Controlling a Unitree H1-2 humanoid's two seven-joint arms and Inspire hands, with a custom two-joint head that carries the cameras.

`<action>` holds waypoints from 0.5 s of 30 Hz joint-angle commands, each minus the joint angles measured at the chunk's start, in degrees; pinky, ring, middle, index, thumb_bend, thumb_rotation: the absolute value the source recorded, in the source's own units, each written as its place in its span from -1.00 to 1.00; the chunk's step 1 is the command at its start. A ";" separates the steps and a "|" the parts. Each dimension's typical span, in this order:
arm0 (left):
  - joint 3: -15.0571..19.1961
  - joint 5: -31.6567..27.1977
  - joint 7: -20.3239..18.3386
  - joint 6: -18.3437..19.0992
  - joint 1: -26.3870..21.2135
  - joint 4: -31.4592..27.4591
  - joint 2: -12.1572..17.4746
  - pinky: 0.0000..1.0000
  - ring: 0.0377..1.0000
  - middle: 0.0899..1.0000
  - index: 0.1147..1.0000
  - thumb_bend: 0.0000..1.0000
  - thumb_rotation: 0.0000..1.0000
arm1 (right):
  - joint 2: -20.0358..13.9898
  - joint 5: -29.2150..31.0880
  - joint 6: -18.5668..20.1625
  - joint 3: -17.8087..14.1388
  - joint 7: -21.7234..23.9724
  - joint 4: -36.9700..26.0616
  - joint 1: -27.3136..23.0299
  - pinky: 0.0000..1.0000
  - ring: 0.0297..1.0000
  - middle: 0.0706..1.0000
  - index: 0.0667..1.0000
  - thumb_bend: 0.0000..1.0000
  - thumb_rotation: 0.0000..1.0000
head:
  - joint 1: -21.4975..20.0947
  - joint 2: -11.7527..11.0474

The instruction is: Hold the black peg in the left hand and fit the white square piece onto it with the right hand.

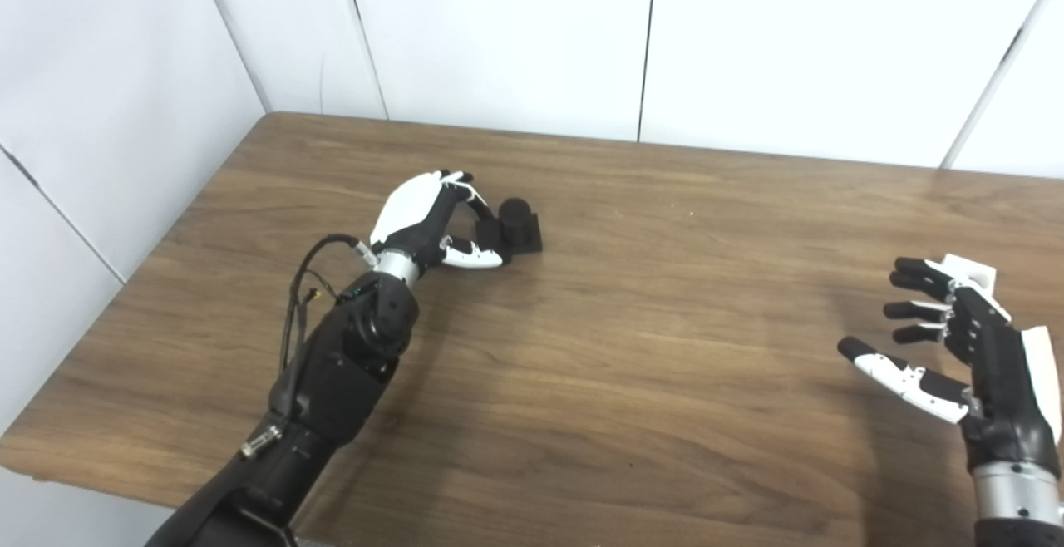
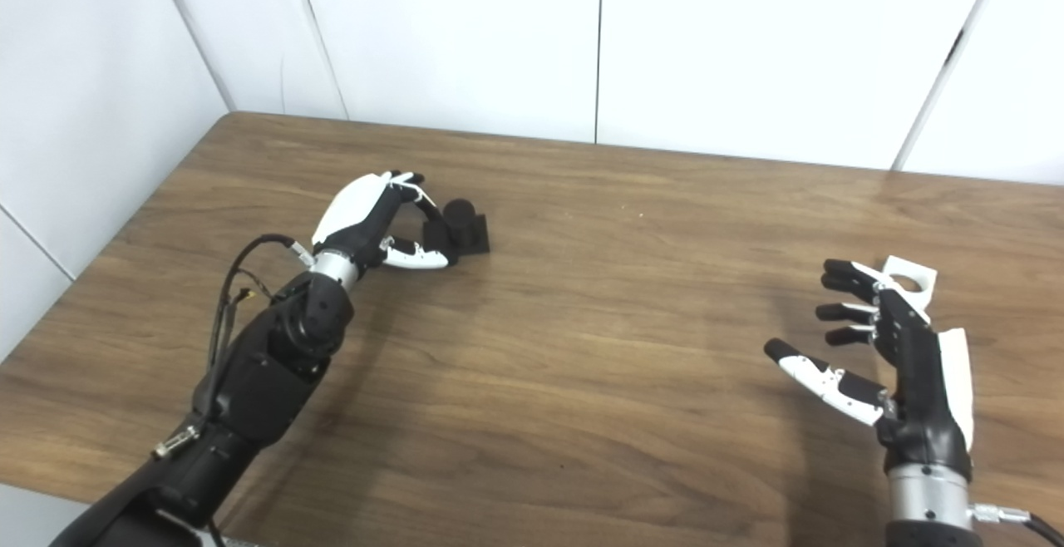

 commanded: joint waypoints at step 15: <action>-4.69 -6.17 -13.31 -6.73 1.58 -7.94 1.87 1.00 1.00 0.91 -0.15 0.03 -0.82 | -0.24 -0.87 -3.54 0.10 -1.20 -0.74 -2.05 0.03 0.24 0.44 0.44 0.16 -1.00 | -1.45 0.56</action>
